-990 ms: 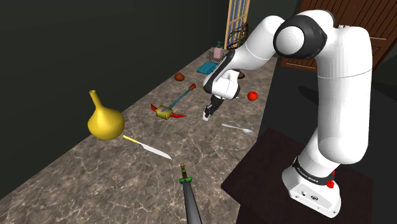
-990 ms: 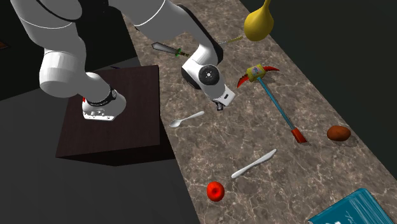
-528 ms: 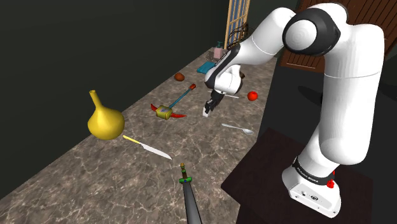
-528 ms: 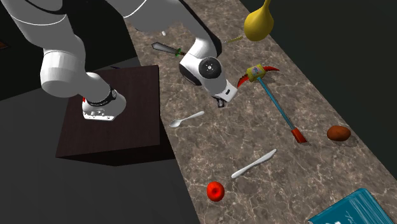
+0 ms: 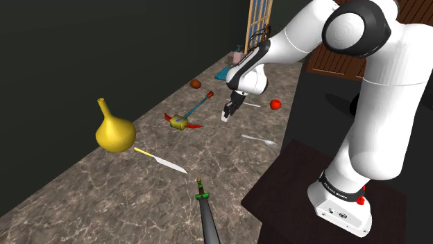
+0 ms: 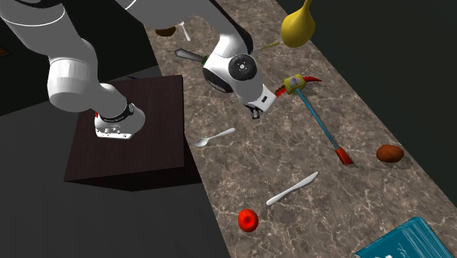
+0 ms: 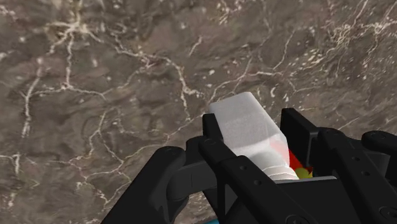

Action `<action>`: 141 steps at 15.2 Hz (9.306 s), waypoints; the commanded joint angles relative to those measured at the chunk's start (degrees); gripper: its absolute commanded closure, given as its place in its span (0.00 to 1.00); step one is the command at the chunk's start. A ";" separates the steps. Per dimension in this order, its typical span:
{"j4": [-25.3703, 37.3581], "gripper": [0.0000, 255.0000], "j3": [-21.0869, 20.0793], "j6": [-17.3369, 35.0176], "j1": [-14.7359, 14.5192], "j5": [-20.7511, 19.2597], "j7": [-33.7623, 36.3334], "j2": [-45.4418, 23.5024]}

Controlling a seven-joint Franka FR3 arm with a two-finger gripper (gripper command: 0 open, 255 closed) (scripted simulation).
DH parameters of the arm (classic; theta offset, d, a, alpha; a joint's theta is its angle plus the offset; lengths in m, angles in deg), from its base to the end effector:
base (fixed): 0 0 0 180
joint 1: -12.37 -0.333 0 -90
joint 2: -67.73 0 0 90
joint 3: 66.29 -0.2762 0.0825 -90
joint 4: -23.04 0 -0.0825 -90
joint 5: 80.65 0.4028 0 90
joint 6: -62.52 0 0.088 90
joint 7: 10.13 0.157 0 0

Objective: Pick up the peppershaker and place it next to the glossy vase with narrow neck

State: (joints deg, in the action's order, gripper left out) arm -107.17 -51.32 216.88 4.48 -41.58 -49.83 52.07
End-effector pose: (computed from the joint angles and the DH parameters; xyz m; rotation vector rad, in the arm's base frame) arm 0.5521 -0.0834 0.1517 -2.9335 0.0148 -0.3870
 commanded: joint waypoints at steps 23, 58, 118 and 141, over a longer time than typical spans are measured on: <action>2.22 1.00 5.02 -13.61 -2.68 -18.11 15.94 14.26; 19.80 1.00 2.03 -34.39 -4.34 -27.19 30.69 19.98; 50.58 1.00 -8.82 -20.64 -17.83 -28.20 55.32 -21.22; 47.58 1.00 -10.42 -8.57 -17.06 -26.32 53.11 -30.32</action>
State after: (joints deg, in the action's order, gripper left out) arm -59.71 -61.65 207.85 -12.72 -67.99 3.46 22.30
